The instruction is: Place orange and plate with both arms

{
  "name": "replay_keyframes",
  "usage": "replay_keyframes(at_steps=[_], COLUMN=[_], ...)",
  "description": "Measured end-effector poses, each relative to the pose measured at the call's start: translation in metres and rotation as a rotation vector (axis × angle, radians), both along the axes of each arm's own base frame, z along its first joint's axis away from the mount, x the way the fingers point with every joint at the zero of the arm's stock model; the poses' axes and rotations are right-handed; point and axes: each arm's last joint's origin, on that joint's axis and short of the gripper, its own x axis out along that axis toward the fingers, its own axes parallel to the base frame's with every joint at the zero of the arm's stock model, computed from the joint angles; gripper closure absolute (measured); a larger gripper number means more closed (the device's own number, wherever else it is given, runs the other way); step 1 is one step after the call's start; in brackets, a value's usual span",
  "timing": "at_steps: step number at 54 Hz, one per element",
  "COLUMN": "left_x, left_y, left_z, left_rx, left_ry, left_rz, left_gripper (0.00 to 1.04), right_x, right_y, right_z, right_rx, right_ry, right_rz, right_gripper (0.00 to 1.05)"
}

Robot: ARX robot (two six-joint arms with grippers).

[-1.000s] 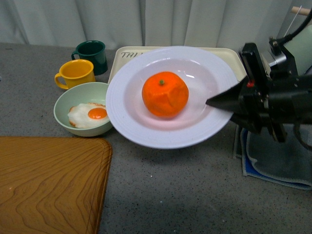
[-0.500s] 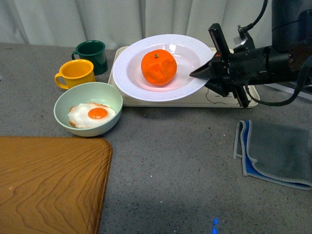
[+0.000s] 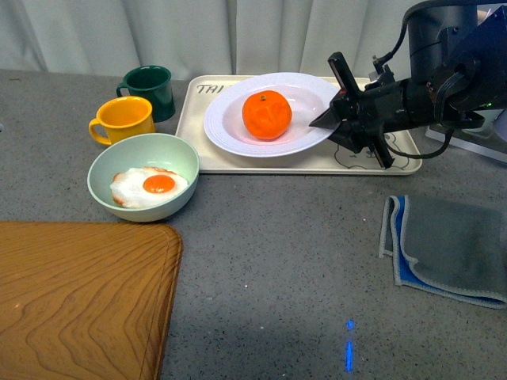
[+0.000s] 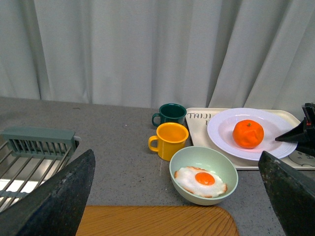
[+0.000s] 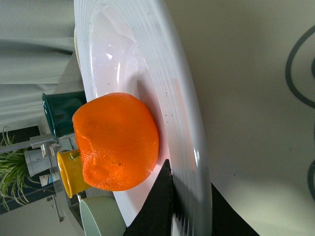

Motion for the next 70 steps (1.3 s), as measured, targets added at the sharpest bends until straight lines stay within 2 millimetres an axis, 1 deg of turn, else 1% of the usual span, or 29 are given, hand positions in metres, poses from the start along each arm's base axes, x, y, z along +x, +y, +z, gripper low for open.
replay_keyframes(at_steps=[4, 5, 7, 8, 10, 14, 19, 21, 22, 25, 26, 27, 28, 29, 31, 32, 33, 34, 36, 39, 41, 44, 46, 47, 52, 57, 62, 66, 70], left_x=[0.0, 0.0, 0.0, 0.0, 0.0, 0.0, 0.0, 0.0, 0.0, 0.0, 0.0, 0.0, 0.0, 0.0, 0.0, 0.0, 0.0, 0.0, 0.0, 0.0, 0.0, 0.0, 0.0, 0.0, 0.0, 0.0, 0.0, 0.0, 0.0], left_y=[0.0, 0.0, 0.0, 0.0, 0.0, 0.0, 0.0, 0.0, 0.0, 0.0, 0.0, 0.0, 0.0, 0.0, 0.0, 0.0, 0.0, 0.0, 0.0, 0.0, 0.0, 0.0, 0.0, 0.0, 0.0, 0.0, 0.0, 0.0, 0.0], left_z=[0.0, 0.0, 0.0, 0.0, 0.0, 0.0, 0.0, 0.0, 0.0, 0.0, 0.0, 0.0, 0.0, 0.0, 0.0, 0.0, 0.0, 0.0, 0.0, 0.0, 0.0, 0.0, 0.0, 0.0, 0.0, 0.0, 0.0, 0.0, 0.0], left_rx=[0.0, 0.0, 0.0, 0.0, 0.0, 0.0, 0.0, 0.0, 0.0, 0.0, 0.0, 0.0, 0.0, 0.0, 0.0, 0.0, 0.0, 0.0, 0.0, 0.0, 0.0, 0.0, 0.0, 0.0, 0.0, 0.0, 0.0, 0.0, 0.0], left_ry=[0.0, 0.0, 0.0, 0.0, 0.0, 0.0, 0.0, 0.0, 0.0, 0.0, 0.0, 0.0, 0.0, 0.0, 0.0, 0.0, 0.0, 0.0, 0.0, 0.001, 0.001, 0.001, 0.001, 0.001, 0.001, 0.001, 0.001, 0.001, 0.001], left_rz=[0.0, 0.0, 0.0, 0.0, 0.0, 0.0, 0.0, 0.0, 0.0, 0.0, 0.0, 0.0, 0.0, 0.0, -0.002, -0.002, -0.001, 0.0, 0.001, 0.002, 0.002, 0.001, 0.001, 0.001, 0.001, 0.001, 0.001, 0.001, 0.001], left_gripper=[0.07, 0.07, 0.07, 0.07, 0.07, 0.07, 0.07, 0.07, 0.07, 0.07, 0.07, 0.07, 0.07, 0.07, 0.07, 0.07, 0.07, 0.07, 0.07, 0.07, 0.07, 0.07, 0.07, 0.07, 0.07, 0.07, 0.07, 0.07, 0.07], right_x=[-0.008, -0.012, -0.018, -0.022, -0.026, -0.036, -0.049, -0.057, -0.06, -0.074, -0.082, -0.086, -0.093, -0.098, -0.111, -0.114, -0.126, -0.13, -0.144, -0.157, -0.168, -0.178, -0.189, -0.191, -0.215, -0.231, -0.248, -0.258, -0.267], right_y=[-0.005, -0.007, -0.009, -0.012, -0.014, -0.019, -0.024, -0.028, -0.028, -0.031, -0.033, -0.033, -0.034, -0.035, -0.039, -0.04, -0.044, -0.046, -0.051, -0.056, -0.06, -0.063, -0.066, -0.067, -0.072, -0.076, -0.079, -0.081, -0.088], right_z=[-0.002, -0.002, 0.0, 0.003, 0.008, 0.023, 0.04, 0.05, 0.052, 0.064, 0.07, 0.07, 0.071, 0.072, 0.073, 0.073, 0.074, 0.075, 0.08, 0.088, 0.097, 0.103, 0.107, 0.107, 0.105, 0.106, 0.11, 0.111, 0.115], right_rx=[0.007, 0.008, 0.0, -0.014, -0.036, -0.093, -0.147, -0.175, -0.18, -0.229, -0.267, -0.324, -0.434, -0.528, -0.666, -0.716, -0.798, -0.823, -0.887, -0.919, -0.939, -0.956, -0.969, -0.971, -0.992, -0.995, -0.998, -0.999, -0.992], right_ry=[-0.004, -0.007, -0.01, -0.014, -0.025, -0.074, -0.145, -0.169, -0.176, -0.222, -0.251, -0.303, -0.434, -0.529, -0.679, -0.714, -0.794, -0.816, -0.895, -0.963, -1.006, -1.031, -1.042, -1.041, -1.023, -1.019, -1.026, -1.026, -1.011], right_rz=[-0.007, -0.011, -0.014, -0.018, -0.022, -0.022, -0.021, -0.015, -0.013, -0.006, -0.006, -0.02, -0.081, -0.116, -0.2, -0.221, -0.262, -0.276, -0.314, -0.333, -0.35, -0.355, -0.351, -0.351, -0.328, -0.318, -0.316, -0.318, -0.292], right_gripper=[0.76, 0.71, 0.64, 0.58, 0.53, 0.41, 0.28, 0.21, 0.19, 0.09, 0.08, 0.09, 0.14, 0.18, 0.25, 0.27, 0.32, 0.34, 0.41, 0.48, 0.55, 0.62, 0.7, 0.71, 0.89, 1.03, 1.04, 1.04, 1.04])
